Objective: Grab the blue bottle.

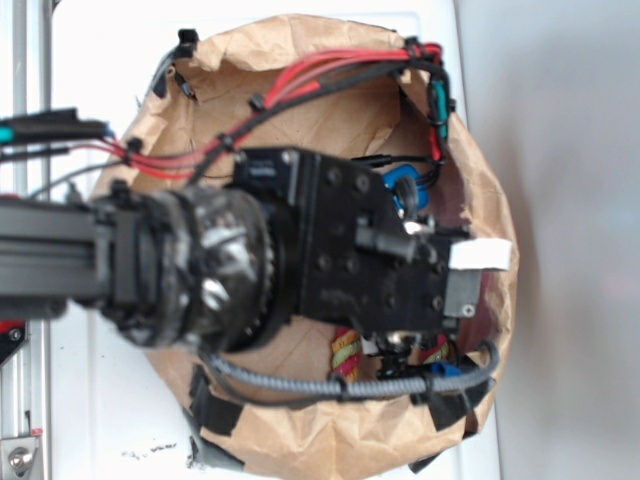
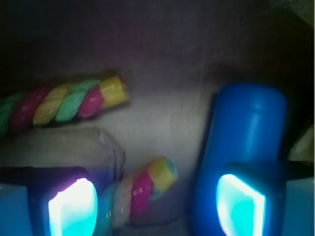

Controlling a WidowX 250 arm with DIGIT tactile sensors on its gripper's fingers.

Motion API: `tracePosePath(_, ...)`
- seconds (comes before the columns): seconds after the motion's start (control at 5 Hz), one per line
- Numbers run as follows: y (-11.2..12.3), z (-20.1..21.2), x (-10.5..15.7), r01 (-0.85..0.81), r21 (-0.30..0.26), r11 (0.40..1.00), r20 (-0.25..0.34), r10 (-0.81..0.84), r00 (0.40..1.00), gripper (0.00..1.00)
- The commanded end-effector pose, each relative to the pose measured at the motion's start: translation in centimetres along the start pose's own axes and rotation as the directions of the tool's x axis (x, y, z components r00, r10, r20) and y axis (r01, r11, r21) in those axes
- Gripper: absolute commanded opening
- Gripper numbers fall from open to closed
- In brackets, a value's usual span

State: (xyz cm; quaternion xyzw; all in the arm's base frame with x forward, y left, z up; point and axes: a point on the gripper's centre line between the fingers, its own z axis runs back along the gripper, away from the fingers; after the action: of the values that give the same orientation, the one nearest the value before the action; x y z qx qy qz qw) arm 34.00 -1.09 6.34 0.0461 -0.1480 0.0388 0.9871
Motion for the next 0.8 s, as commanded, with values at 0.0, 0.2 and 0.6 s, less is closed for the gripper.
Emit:
tracePosePath(0.0,0.9,3.1,0.1,0.012,-0.008,1.0,0.061,-0.011,0.998,1.0)
tracePosePath(0.2,2.3,5.8,-1.5,-0.008,-0.035,0.999,0.076,0.011,0.997,1.0)
tracePosePath(0.6,5.5,6.4,-3.5,-0.059,0.002,0.998,0.112,0.059,0.992,1.0)
